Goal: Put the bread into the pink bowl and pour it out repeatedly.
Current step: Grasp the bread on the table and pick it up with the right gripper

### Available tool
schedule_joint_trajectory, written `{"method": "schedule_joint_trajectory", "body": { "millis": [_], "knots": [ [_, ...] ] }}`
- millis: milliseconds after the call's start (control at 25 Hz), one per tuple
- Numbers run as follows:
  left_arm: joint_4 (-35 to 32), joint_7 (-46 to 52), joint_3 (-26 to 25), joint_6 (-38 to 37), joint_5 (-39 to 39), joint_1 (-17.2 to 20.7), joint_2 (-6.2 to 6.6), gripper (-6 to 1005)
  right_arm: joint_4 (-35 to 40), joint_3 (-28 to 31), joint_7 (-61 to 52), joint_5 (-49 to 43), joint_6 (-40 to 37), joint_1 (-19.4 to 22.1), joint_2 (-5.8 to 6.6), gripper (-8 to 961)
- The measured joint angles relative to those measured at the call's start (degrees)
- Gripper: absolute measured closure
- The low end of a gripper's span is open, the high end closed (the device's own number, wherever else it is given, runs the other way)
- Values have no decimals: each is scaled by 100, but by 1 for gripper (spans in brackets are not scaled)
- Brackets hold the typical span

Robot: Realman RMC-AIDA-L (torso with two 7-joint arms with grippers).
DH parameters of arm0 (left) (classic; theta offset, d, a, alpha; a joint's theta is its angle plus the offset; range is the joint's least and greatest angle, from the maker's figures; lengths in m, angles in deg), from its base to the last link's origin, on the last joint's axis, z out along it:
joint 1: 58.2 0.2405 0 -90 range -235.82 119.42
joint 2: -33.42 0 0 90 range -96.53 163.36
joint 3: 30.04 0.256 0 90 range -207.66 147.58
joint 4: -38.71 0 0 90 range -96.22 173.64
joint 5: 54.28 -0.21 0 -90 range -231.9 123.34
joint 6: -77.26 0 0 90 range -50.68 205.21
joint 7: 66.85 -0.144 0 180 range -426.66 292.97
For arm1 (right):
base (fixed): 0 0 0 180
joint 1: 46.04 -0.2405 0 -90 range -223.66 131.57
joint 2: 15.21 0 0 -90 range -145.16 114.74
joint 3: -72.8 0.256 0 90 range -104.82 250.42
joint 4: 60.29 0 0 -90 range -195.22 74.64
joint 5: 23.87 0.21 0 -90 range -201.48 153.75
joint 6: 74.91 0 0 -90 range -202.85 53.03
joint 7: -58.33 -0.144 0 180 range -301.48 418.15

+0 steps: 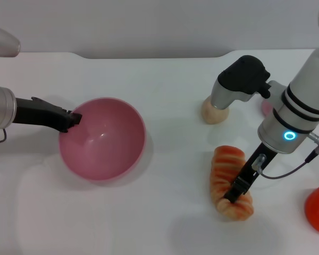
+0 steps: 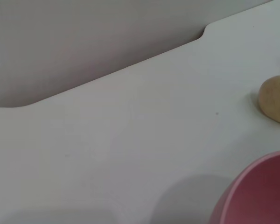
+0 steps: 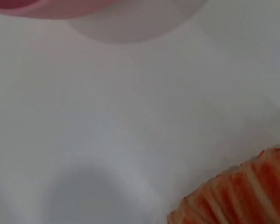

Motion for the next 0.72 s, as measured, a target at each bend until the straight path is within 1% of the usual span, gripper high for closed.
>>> {"method": "schedule_joint_trajectory", "body": {
  "millis": [560, 720],
  "knots": [
    [0, 0, 0, -68, 3, -9, 0, 952, 16, 0, 3, 0, 10, 77, 0, 732],
    [0, 0, 0, -68, 7, -14, 0, 952, 203, -2, 3, 0, -4, 201, -7, 763]
  ]
}}
